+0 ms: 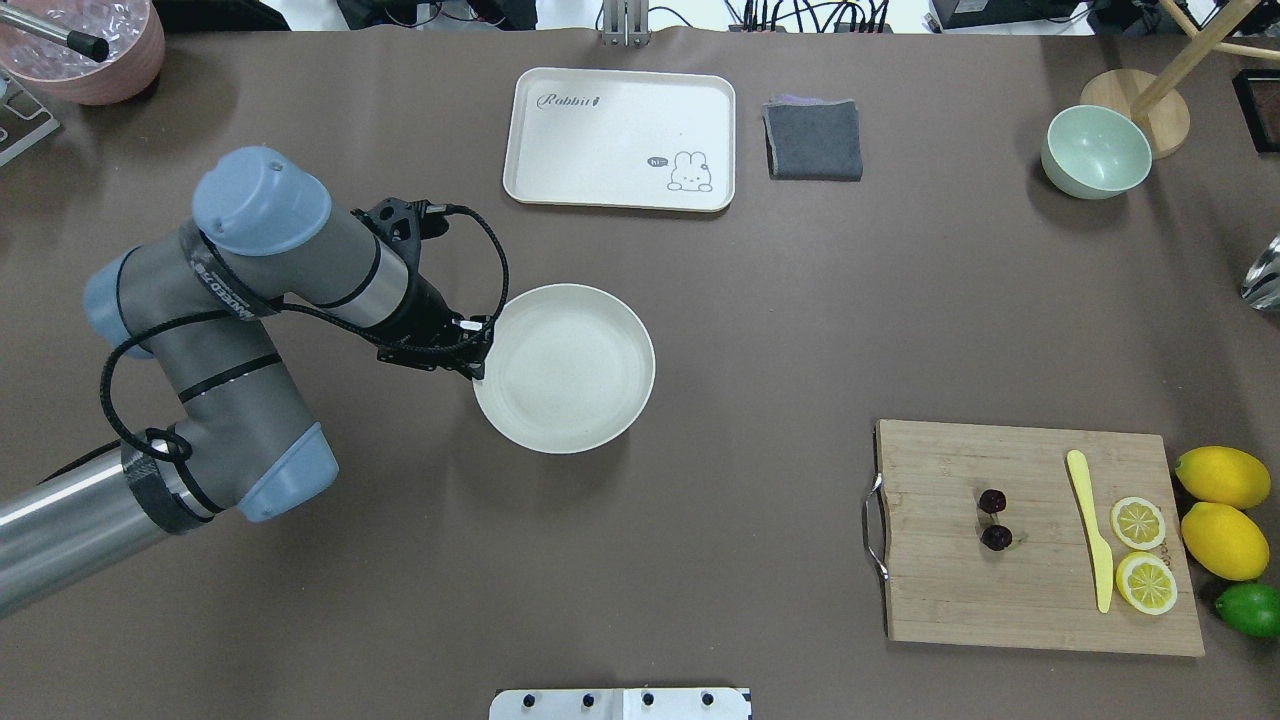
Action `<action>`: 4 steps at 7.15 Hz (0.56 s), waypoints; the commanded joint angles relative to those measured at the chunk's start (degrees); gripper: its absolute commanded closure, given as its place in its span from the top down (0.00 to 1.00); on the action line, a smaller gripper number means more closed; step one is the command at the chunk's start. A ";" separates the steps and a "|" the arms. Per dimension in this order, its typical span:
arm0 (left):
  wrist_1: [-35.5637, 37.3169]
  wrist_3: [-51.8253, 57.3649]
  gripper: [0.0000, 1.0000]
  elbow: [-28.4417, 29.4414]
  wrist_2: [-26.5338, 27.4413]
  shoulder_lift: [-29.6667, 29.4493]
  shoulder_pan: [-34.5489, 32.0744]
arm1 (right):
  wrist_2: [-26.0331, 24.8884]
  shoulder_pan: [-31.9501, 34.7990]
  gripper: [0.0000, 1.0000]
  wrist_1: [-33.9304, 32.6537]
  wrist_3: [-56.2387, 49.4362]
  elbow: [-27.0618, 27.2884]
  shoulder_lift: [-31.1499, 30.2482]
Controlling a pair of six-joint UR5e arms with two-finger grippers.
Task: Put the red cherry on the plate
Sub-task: 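Slide the white plate with the left gripper toward the table centre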
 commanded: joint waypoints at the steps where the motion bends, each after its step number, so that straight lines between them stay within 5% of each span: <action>1: 0.53 -0.04 0.00 1.95 3.41 -1.48 3.04 | 0.00 0.09 1.00 0.07 0.00 0.44 -0.20; 4: 0.35 -0.13 0.00 5.30 4.47 -3.78 3.75 | 0.09 0.26 1.00 0.07 -0.09 1.15 -1.51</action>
